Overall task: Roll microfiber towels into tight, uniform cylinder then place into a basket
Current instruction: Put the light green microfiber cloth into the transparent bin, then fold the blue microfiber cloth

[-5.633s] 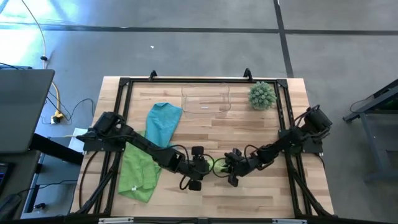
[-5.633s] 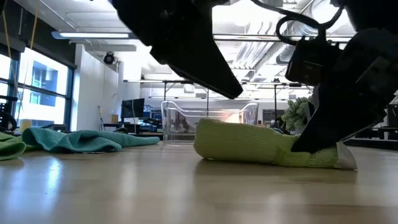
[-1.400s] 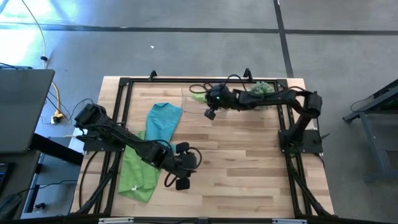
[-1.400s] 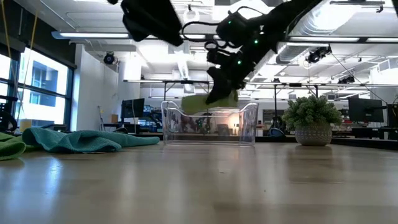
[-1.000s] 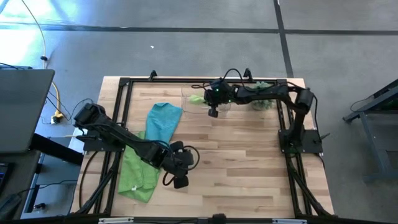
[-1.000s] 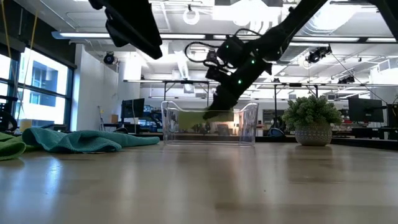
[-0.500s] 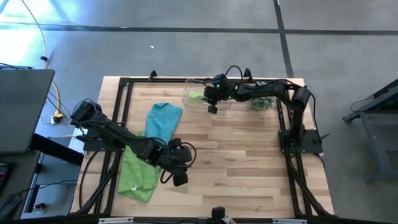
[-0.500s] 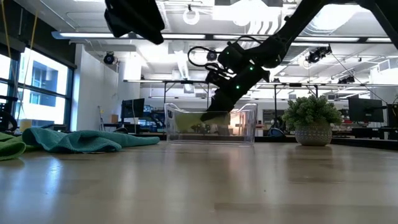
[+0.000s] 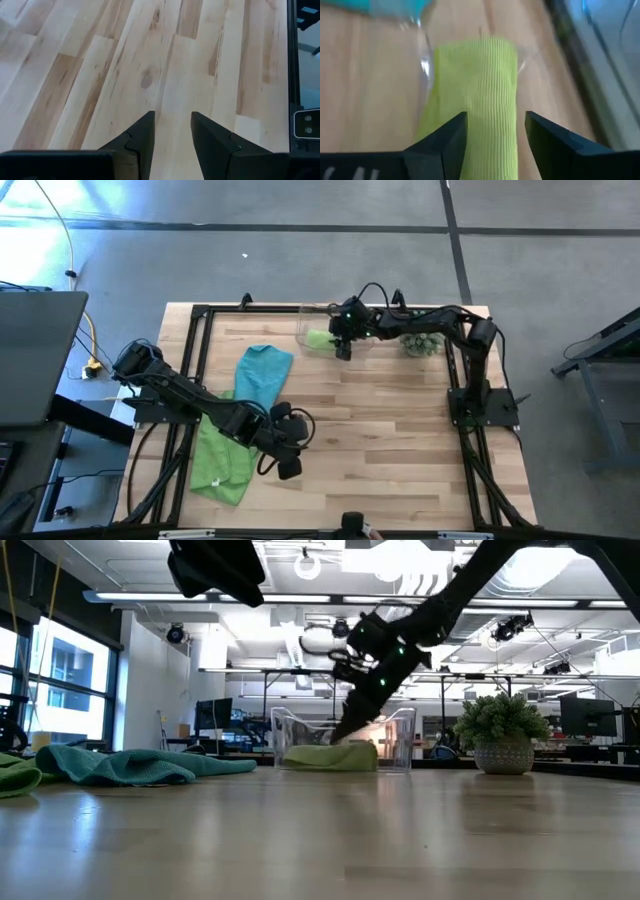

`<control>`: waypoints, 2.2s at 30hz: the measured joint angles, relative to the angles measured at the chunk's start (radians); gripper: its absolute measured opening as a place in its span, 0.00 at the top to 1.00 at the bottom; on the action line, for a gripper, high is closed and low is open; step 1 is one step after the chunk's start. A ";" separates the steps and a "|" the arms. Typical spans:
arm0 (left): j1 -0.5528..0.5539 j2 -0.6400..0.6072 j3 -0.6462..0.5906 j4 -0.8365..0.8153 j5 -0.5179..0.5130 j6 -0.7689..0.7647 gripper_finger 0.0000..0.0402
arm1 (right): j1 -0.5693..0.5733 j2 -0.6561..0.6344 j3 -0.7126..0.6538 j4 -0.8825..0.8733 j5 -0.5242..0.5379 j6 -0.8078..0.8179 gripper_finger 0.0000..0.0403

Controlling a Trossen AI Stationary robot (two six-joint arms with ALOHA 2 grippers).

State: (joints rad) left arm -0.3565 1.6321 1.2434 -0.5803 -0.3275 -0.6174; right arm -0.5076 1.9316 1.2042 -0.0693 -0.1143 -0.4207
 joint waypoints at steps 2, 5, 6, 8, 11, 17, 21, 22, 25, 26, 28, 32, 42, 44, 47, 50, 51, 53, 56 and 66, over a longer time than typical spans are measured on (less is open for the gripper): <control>0.000 0.000 0.000 0.000 0.001 0.000 0.71 | 0.001 -0.001 0.030 -0.084 0.010 -0.016 0.52; 0.000 0.000 0.000 -0.001 0.003 0.013 0.71 | -0.001 0.005 0.092 -0.178 0.008 -0.018 0.52; 0.000 0.000 0.000 -0.001 0.003 0.016 0.71 | -0.001 0.002 0.121 -0.189 0.005 -0.017 0.52; 0.001 0.000 0.000 -0.006 0.002 0.018 0.71 | -0.001 -0.003 0.174 -0.236 -0.002 -0.017 0.52; 0.010 -0.002 0.000 -0.048 -0.019 0.026 0.71 | -0.001 -0.001 0.267 -0.365 -0.004 -0.026 0.52; 0.056 -0.005 0.000 -0.256 -0.187 0.003 0.71 | -0.001 -0.017 0.472 -0.689 -0.011 -0.025 0.52; 0.130 -0.002 -0.004 -0.422 -0.216 -0.084 0.71 | 0.003 -0.061 0.568 -0.898 -0.037 -0.006 0.52; 0.151 -0.002 -0.014 -0.440 -0.214 -0.104 0.71 | 0.004 -0.076 0.584 -0.945 -0.053 0.000 0.52; 0.214 -0.002 -0.084 -0.448 -0.182 -0.122 0.71 | 0.020 -0.138 0.595 -1.031 -0.090 0.041 0.52; 0.234 -0.002 -0.112 -0.446 -0.161 -0.123 0.71 | 0.030 -0.166 0.590 -1.047 -0.101 0.053 0.52; 0.275 -0.002 -0.177 -0.438 -0.117 -0.124 0.71 | 0.057 -0.223 0.569 -1.072 -0.121 0.080 0.52; 0.353 -0.001 -0.318 -0.347 -0.070 -0.100 0.71 | 0.139 -0.339 0.491 -1.072 -0.126 0.149 0.52; 0.413 -0.006 -0.472 -0.025 0.019 -0.153 0.71 | 0.435 -0.599 0.171 -0.909 -0.123 0.394 0.52; 0.393 -0.005 -0.473 0.040 0.023 -0.161 0.71 | 0.498 -0.641 0.092 -0.859 -0.123 0.450 0.52; 0.359 0.000 -0.476 0.174 0.061 -0.157 0.71 | 0.595 -0.699 -0.031 -0.749 -0.122 0.546 0.52; 0.327 0.011 -0.476 0.316 0.070 -0.149 0.71 | 0.691 -0.741 -0.160 -0.600 -0.121 0.638 0.52; 0.319 0.019 -0.476 0.358 0.070 -0.149 0.71 | 0.724 -0.750 -0.202 -0.545 -0.118 0.669 0.52; 0.306 0.048 -0.476 0.428 0.067 -0.148 0.71 | 0.785 -0.760 -0.283 -0.425 -0.095 0.725 0.52; 0.295 0.102 -0.475 0.529 0.065 -0.147 0.71 | 0.870 -0.761 -0.391 -0.256 -0.026 0.786 0.52; 0.259 0.128 -0.467 0.844 0.102 0.064 0.71 | 0.982 -0.638 -0.680 0.413 0.216 0.785 0.52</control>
State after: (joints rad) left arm -0.0970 1.7603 0.7760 0.2633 -0.2252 -0.5537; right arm 0.4747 1.2932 0.5242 0.3434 0.1013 0.3639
